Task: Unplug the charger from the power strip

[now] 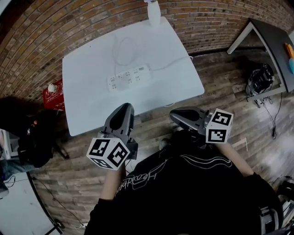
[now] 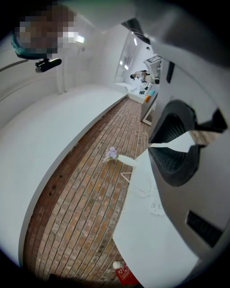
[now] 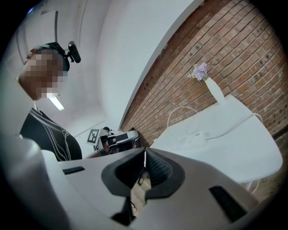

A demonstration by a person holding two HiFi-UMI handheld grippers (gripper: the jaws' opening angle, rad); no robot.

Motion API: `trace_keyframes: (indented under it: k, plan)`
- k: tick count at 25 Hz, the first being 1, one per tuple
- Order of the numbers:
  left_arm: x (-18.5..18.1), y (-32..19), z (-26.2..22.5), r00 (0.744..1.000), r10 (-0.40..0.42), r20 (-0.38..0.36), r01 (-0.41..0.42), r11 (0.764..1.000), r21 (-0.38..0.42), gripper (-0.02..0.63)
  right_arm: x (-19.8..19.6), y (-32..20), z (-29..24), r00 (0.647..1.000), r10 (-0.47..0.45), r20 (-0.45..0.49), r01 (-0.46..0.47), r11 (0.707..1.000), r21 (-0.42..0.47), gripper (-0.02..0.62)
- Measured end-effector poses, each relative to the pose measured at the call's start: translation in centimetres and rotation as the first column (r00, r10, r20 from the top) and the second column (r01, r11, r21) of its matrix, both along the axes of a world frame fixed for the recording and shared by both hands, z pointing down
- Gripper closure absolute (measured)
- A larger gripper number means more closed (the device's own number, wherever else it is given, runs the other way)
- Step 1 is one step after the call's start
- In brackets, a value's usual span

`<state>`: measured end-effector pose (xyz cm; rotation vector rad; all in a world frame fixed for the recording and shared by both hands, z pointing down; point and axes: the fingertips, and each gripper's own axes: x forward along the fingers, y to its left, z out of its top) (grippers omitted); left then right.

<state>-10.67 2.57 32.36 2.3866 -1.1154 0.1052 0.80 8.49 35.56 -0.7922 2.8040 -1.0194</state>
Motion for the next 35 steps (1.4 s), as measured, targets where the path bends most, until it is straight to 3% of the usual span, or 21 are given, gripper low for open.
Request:
trace_keyframes:
  k: [8, 14, 23, 28, 35]
  plan:
    - [-2.0, -3.1, 2.3, 0.989, -0.144, 0.021, 0.145, 0.988, -0.061, 0.59, -1.1, -5.5, 1.3, 0.989, -0.145, 0.018, 0.145, 0.988, -0.045, 0.597]
    - [-2.3, -6.9, 4.0, 0.972, -0.232, 0.039, 0.235, 0.961, -0.145, 0.52, -1.5, -11.8, 2.3, 0.969, -0.247, 0.03, 0.248, 0.966, -0.067, 0.597]
    - [-1.6, -10.2, 6.6, 0.944, -0.31, 0.114, 0.326, 0.93, -0.171, 0.447, -1.0, -18.0, 4.9, 0.937, -0.344, 0.057, 0.348, 0.932, -0.1, 0.595]
    - [-2.3, -10.7, 7.4, 0.92, -0.362, 0.151, 0.384, 0.912, -0.148, 0.415, -1.1, -19.9, 6.5, 0.913, -0.402, -0.066, 0.399, 0.916, -0.052, 0.595]
    - [-3.7, -11.8, 9.7, 0.902, -0.39, 0.185, 0.418, 0.895, -0.154, 0.388, -2.9, -21.2, 9.7, 0.853, -0.464, -0.239, 0.473, 0.881, -0.021, 0.594]
